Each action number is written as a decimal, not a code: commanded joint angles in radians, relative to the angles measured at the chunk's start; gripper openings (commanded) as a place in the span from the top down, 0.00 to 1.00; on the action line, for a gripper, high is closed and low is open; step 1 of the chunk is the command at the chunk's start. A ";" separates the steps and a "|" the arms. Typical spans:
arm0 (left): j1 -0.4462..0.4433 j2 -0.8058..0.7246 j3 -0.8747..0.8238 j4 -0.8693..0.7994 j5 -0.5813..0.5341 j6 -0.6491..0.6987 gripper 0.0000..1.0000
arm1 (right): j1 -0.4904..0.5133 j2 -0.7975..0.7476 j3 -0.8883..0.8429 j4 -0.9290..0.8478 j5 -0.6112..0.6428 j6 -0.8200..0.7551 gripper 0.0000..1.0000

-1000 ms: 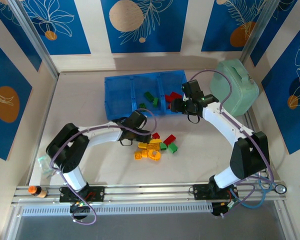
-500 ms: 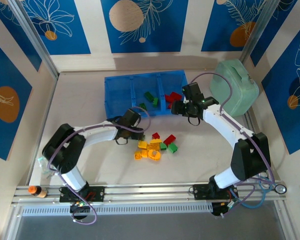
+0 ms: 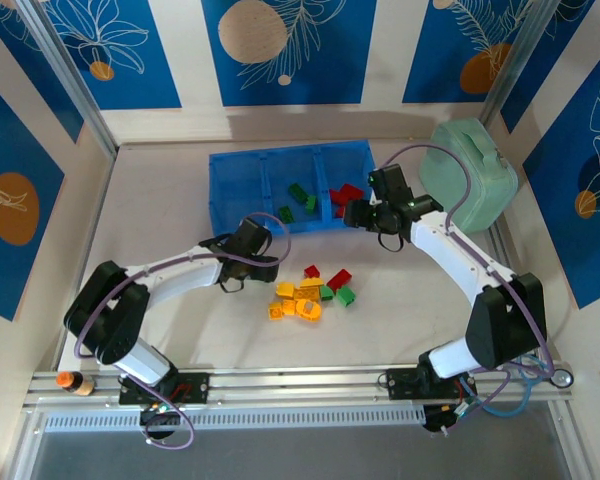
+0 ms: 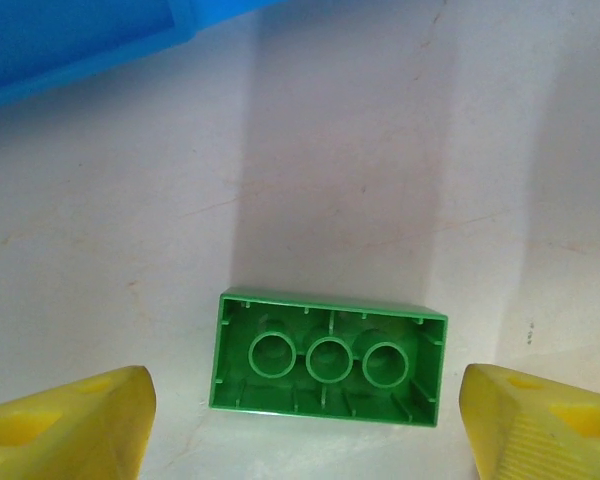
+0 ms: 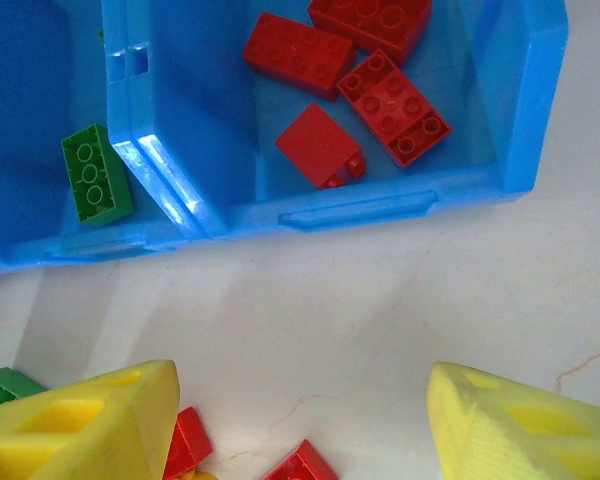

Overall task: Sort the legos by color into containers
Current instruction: Pick up the lego from the center of the table.

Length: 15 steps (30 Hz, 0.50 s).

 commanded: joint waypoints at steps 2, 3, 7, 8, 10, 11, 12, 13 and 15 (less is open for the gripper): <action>-0.008 0.041 0.036 -0.059 -0.030 0.029 0.17 | -0.013 -0.041 -0.026 -0.002 -0.022 0.014 0.33; -0.008 0.048 0.041 -0.058 -0.024 0.034 0.17 | -0.015 -0.044 -0.031 0.000 -0.023 0.016 0.33; -0.010 0.067 0.053 -0.050 0.007 0.039 0.17 | -0.016 -0.046 -0.037 0.001 -0.026 0.018 0.33; -0.011 0.070 0.055 -0.048 0.010 0.039 0.16 | -0.016 -0.047 -0.037 0.001 -0.027 0.018 0.33; -0.011 0.081 0.062 -0.042 0.020 0.041 0.16 | -0.016 -0.046 -0.037 0.003 -0.027 0.019 0.34; -0.014 0.088 0.066 -0.042 0.022 0.043 0.16 | -0.016 -0.047 -0.037 0.003 -0.027 0.019 0.34; -0.015 0.098 0.072 -0.042 0.025 0.044 0.16 | -0.016 -0.047 -0.037 0.003 -0.027 0.018 0.34; -0.016 0.107 0.077 -0.046 0.026 0.046 0.16 | -0.017 -0.047 -0.037 0.002 -0.026 0.018 0.34; -0.016 0.121 0.084 -0.045 0.028 0.047 0.16 | -0.018 -0.045 -0.037 0.003 -0.027 0.016 0.34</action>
